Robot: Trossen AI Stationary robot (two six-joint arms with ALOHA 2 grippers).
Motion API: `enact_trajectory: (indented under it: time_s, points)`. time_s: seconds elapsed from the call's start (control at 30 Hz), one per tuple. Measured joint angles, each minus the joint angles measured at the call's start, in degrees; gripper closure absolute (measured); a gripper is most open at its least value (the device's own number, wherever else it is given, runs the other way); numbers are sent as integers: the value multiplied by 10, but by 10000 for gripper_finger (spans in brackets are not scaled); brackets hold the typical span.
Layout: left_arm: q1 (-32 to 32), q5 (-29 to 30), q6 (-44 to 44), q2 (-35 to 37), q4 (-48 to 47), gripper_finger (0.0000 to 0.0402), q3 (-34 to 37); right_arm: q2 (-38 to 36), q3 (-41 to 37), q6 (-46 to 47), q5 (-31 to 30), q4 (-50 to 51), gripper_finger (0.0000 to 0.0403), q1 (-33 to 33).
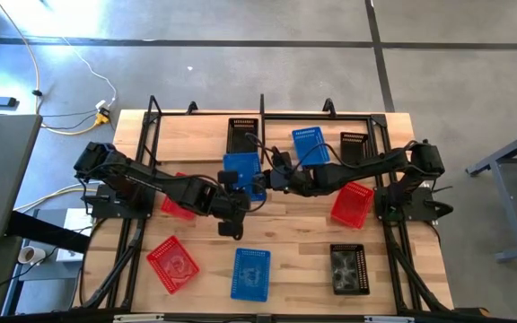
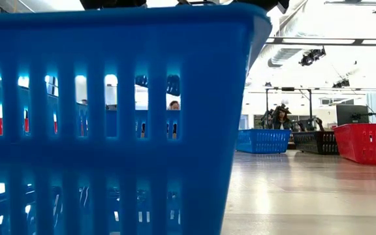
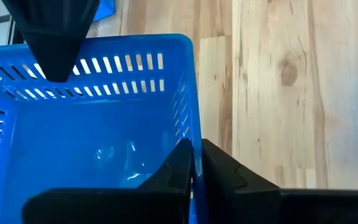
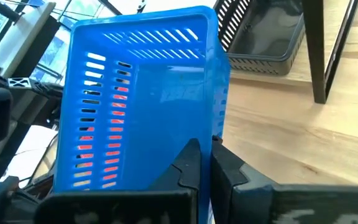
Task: Stack baskets on shelf by color
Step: Put the center blue bin on the shelf
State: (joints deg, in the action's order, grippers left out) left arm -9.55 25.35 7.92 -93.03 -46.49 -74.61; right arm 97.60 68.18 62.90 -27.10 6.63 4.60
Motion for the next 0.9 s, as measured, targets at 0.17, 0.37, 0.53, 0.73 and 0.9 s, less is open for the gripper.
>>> enact_trajectory:
  time_s: [0.17,0.37,0.53,0.73,0.9]
  points:
    - [-1,-2,0,0,0,394,0,0,0,-17,19,0,401,0]
    - [-8,-2,3,0,-12,398,0,0,0,-40,28,1,365,0]
    - [-19,9,19,0,-54,399,0,-7,0,-48,38,-2,312,0]
    - [-19,16,36,19,-101,401,0,-41,0,-92,62,8,271,0]
    - [-17,25,54,58,-124,401,0,-74,0,-112,61,8,261,0]
